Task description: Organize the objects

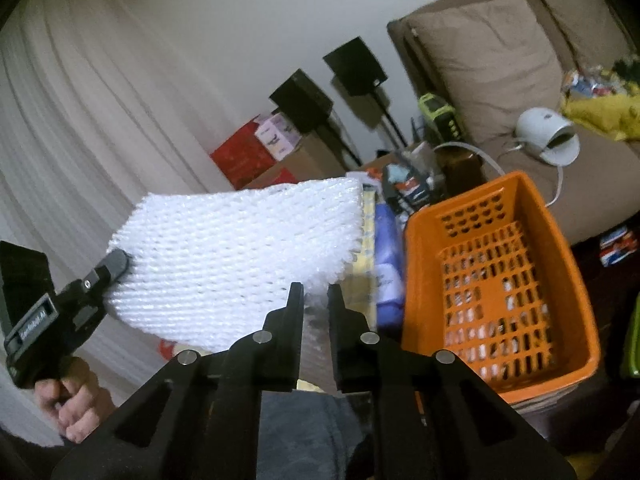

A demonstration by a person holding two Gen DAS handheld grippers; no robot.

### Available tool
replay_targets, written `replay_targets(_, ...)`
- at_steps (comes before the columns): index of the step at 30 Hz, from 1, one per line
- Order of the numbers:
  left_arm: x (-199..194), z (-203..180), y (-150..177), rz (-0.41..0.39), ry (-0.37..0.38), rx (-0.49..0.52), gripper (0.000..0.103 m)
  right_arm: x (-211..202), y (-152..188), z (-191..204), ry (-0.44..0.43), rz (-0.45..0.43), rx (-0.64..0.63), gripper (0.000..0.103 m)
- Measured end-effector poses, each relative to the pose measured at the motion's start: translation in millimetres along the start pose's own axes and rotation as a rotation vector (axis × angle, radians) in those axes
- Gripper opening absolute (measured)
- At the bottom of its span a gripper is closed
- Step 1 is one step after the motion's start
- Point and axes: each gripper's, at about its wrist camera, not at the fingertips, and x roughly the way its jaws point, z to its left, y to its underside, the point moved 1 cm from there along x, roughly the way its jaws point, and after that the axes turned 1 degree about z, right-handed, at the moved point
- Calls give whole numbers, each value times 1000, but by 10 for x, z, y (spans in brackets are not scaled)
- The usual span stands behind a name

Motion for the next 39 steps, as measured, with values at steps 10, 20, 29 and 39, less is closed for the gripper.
replay_targets(10, 235, 65, 143, 68, -165, 20, 6, -171, -28, 153, 117, -34, -77, 10)
replay_targets(20, 376, 42, 217, 102, -182, 32, 6, -127, -4, 191, 181, -24, -114, 10)
replay_targets(29, 517, -34, 301, 138, -181, 46, 6, -182, -2, 151, 236, -31, -123, 10)
replay_targets(39, 580, -11, 328, 164, -172, 31, 6, -190, -30, 130, 239, -37, -110, 10)
